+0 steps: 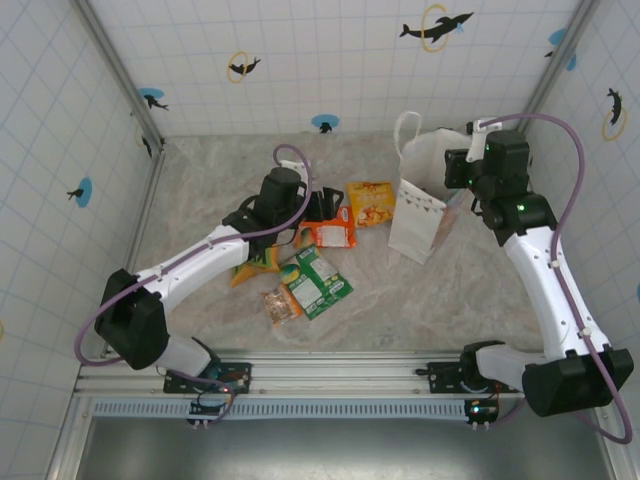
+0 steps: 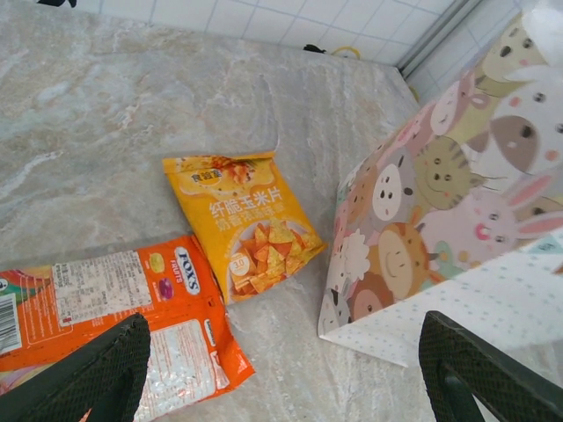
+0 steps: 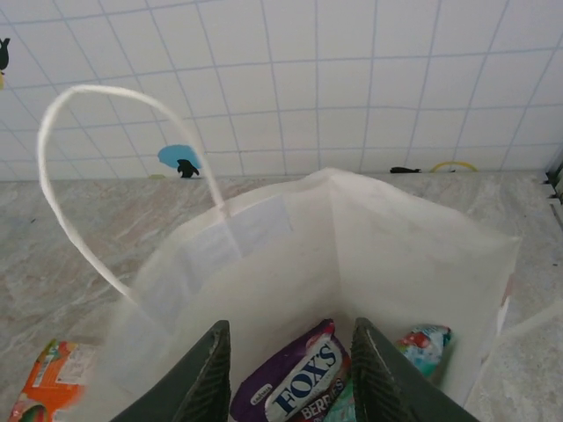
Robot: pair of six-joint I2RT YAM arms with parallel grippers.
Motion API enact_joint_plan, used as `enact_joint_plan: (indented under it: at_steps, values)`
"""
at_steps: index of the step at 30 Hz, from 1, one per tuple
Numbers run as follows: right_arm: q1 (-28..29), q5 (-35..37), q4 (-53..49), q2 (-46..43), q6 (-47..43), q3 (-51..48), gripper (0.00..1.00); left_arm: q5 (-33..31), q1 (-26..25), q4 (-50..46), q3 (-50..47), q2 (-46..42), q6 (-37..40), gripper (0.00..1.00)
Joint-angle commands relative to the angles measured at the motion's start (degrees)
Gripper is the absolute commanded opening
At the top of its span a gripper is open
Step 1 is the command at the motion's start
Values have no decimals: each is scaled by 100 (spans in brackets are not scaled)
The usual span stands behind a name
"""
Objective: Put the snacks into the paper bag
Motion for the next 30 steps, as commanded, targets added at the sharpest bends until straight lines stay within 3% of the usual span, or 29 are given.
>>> enact_joint_plan:
  at_steps: [1,9,30]
  values:
    - [9,-124,-150,-256,157,292,41,156,45,-189,180,65,9,81]
    - [329,-501,-815,-461,397,483,43,538,107,-391,22,-11,-307,80]
    - [3301,490,-1210,-669,1131,-495,45,1323,753,-1092,-1488,-967,-972,77]
